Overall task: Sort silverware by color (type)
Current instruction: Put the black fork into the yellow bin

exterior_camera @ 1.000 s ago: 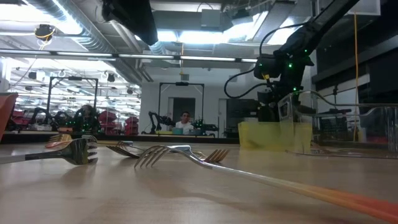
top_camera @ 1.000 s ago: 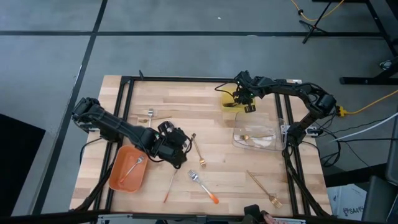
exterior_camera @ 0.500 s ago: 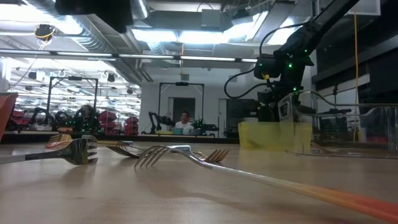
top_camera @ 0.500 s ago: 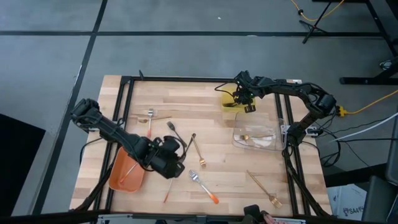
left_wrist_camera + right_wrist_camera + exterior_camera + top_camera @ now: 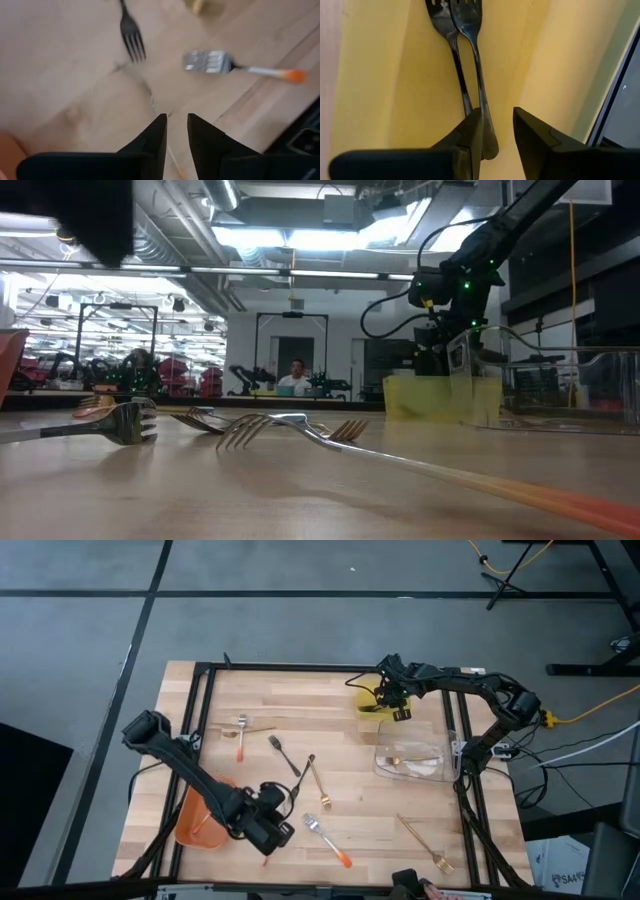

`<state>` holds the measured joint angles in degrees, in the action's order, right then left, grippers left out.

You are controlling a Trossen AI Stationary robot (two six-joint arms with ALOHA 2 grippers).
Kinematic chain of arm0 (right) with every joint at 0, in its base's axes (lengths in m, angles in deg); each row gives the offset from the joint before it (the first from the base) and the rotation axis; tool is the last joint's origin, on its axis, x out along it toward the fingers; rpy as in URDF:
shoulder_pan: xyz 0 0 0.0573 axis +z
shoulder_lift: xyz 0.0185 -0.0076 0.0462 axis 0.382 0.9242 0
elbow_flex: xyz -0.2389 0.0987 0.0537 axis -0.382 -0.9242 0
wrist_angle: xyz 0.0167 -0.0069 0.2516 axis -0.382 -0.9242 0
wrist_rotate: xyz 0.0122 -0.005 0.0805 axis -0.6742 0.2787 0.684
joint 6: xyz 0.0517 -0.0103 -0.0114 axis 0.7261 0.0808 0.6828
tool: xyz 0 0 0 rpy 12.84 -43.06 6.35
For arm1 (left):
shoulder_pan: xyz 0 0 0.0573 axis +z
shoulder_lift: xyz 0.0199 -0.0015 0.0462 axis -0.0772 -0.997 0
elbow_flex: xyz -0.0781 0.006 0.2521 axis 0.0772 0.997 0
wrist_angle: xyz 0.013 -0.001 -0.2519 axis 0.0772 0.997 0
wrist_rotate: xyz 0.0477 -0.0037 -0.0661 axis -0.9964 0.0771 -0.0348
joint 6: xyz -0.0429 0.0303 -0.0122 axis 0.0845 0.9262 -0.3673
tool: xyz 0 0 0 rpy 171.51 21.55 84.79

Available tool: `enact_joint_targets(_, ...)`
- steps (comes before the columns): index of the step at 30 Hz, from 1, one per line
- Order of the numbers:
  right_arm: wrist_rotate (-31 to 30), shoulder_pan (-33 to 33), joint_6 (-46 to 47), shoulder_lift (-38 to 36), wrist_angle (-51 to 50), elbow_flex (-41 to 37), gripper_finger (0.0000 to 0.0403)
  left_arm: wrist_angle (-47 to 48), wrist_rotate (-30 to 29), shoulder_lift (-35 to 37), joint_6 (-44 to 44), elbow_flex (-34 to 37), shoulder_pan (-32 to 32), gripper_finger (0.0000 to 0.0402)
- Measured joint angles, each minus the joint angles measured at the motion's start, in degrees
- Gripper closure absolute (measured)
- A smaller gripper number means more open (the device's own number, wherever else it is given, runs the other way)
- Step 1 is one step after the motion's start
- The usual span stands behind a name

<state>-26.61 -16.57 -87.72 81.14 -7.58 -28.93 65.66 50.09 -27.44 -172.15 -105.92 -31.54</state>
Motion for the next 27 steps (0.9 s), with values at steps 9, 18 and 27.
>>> enact_joint_targets(9,0.00,0.00,0.00,0.00,0.02,0.00,0.0303,-0.79,6.06,-6.32,-2.90,0.02,-0.19,0.0331)
enact_joint_targets(18,0.00,0.00,0.00,0.00,0.04,0.00,0.0303,-2.96,6.03,-9.12,-3.06,0.02,-0.19,0.0331)
enact_joint_targets(27,0.00,0.00,0.00,0.00,0.02,0.00,0.0303,-3.13,6.45,-11.84,-3.06,0.02,-0.17,0.0331)
